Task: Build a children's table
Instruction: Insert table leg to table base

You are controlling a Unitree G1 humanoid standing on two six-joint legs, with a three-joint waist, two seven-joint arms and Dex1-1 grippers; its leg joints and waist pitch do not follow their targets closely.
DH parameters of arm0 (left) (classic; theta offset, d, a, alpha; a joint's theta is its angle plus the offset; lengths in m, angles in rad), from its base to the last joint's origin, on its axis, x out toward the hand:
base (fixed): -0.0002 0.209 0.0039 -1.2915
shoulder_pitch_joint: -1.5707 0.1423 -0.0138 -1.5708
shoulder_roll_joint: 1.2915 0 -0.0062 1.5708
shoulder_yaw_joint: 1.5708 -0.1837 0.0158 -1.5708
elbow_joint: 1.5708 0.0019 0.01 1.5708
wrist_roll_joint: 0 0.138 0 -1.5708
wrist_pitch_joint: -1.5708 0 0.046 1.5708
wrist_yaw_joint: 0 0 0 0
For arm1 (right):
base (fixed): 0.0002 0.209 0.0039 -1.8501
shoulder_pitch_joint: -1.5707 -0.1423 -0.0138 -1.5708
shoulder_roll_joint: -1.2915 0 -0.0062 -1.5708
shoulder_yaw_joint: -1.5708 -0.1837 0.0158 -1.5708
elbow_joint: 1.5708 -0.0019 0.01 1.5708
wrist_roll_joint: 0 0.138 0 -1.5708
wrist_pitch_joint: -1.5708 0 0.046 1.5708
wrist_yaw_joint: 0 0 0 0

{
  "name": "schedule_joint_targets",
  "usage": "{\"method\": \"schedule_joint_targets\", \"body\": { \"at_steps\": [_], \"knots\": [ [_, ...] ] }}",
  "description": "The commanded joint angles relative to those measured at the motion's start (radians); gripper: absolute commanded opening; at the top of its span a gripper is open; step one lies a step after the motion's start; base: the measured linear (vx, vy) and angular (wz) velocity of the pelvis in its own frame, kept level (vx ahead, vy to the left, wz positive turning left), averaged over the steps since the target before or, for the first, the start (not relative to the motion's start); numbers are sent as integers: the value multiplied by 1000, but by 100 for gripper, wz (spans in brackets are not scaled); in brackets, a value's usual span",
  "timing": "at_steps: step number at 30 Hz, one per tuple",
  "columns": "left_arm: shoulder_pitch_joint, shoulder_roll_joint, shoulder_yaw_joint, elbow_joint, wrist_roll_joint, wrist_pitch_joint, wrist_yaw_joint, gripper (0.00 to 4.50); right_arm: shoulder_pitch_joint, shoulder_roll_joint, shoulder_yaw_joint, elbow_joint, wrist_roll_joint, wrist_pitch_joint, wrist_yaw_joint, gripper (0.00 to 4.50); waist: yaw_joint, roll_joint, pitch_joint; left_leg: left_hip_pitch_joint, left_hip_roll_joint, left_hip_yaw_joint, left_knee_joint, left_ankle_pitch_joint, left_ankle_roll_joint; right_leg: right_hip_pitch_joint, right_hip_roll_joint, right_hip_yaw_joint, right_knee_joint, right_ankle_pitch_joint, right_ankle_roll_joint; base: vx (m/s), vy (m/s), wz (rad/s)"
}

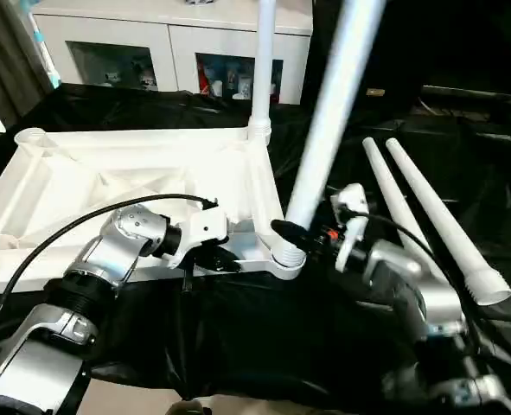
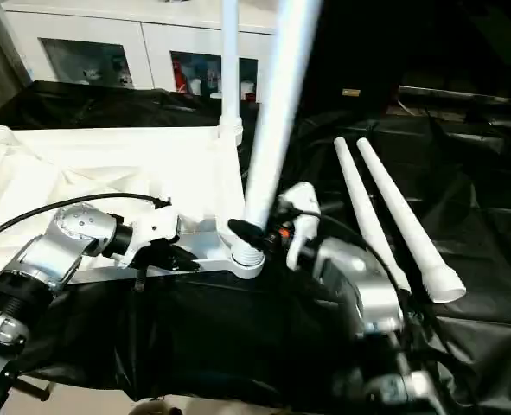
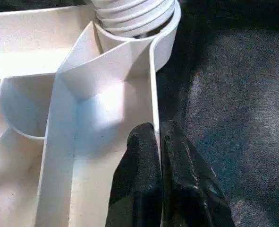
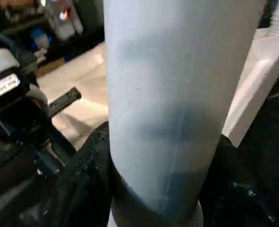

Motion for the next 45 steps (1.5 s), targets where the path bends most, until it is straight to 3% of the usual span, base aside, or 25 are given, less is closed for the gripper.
{"method": "schedule_joint_targets", "body": {
  "at_steps": [1, 2, 3, 9, 10, 16, 22, 25, 26, 27, 29, 30, 33, 40, 45],
  "knots": [
    [0, 26, -7, -12, 8, -5, -36, 0, 42, -17, -49, 77, -32, -12, -58, 190, -1, 13, -62, 4, 54, -19, -83, -203, -12, 45, -96, 59, -81, -155, -221, 0, 0, 0],
    [-2, 28, -7, -8, 11, -9, -33, 0, 55, -6, -61, 84, -25, -32, -63, 190, 1, 26, -62, 6, 55, -20, -83, -213, -15, 43, -97, 59, -81, -157, -225, 0, 0, 0],
    [-4, 29, -6, -4, 13, -12, -30, 0, 66, 0, -64, 89, -20, -53, -65, 190, -1, 20, -61, 6, 54, -20, -83, -220, -15, 43, -96, 60, -83, -156, -228, 0, 0, 0],
    [-8, 29, -4, 6, 17, -20, -18, 0, 110, 20, -58, 107, -34, -142, -69, 190, -1, 22, -60, 6, 56, -21, -87, -235, -15, 43, -96, 59, -83, -159, -229, 0, 0, 0],
    [-10, 28, -2, 13, 21, -26, -6, 0, 142, 22, -24, 112, -89, -244, -72, 190, -1, 18, -59, 6, 56, -20, -87, -247, -14, 42, -98, 60, -87, -186, -225, 0, 0, 0],
    [-9, 22, 1, 17, 21, -30, 7, 0, 160, 9, 18, 124, -156, -346, -68, 190, -2, 15, -54, 7, 56, -22, -91, -272, -11, 38, -100, 62, -95, -271, -200, 0, 0, 0],
    [-3, 25, 1, 11, 16, -35, 0, 0, 131, 0, 36, 145, -160, -358, -52, 190, -3, 12, -53, 4, 57, -22, -93, -257, 2, 38, -99, 63, -94, -259, -200, 0, 0, 0],
    [0, 26, -1, 7, 11, -38, -9, 0, 99, -11, 55, 166, -169, -343, -32, 190, -5, 11, -50, 5, 56, -21, -93, -272, 2, 37, -101, 63, -100, -310, -190, 0, 0, 0],
    [0, 27, -2, 6, 11, -38, -11, 0, 82, -16, 64, 173, -170, -331, -17, 190, -5, 1, -51, 3, 56, -22, -93, -267, 6, 38, -102, 63, -100, -328, -184, 0, 0, 0],
    [0, 27, -2, 6, 11, -38, -11, 0, 82, -16, 64, 173, -170, -331, -17, 190, -5, 6, -50, 5, 56, -22, -93, -266, 7, 35, -101, 63, -102, -339, -182, 0, 0, 0],
    [0, 26, -3, 6, 10, -38, -13, 0, 55, -23, 78, 188, -171, -319, 5, 190, -7, -5, -50, 3, 58, -22, -94, -265, 8, 35, -100, 63, -102, -345, -177, 0, 0, 0],
    [0, 28, -6, 5, 11, -38, -18, 0, 29, -29, 90, 201, -166, -297, 34, 190, -8, -1, -50, 2, 57, -23, -95, -262, 8, 36, -101, 62, -100, -350, -176, 0, 0, 0],
    [0, 32, -9, 3, 14, -40, -22, 0, -13, -57, 132, 232, -170, -274, 121, 190, -8, -2, -50, 4, 58, -23, -94, -266, 7, 34, -103, 63, -101, -356, -179, 0, 0, 0],
    [-5, 38, -12, 10, 16, -47, -26, 0, -50, -94, 188, 297, -198, -306, 237, 190, -5, -5, -59, 3, 58, -18, -89, -202, 20, 41, -98, 61, -86, -189, -219, 0, 0, 0],
    [-3, 34, -8, 12, 7, -61, -32, 0, -69, -103, 183, 364, -197, -352, 282, 190, -5, -10, -55, 6, 60, -18, -92, -237, 16, 38, -101, 61, -94, -262, -213, 0, 0, 0]
  ]
}}
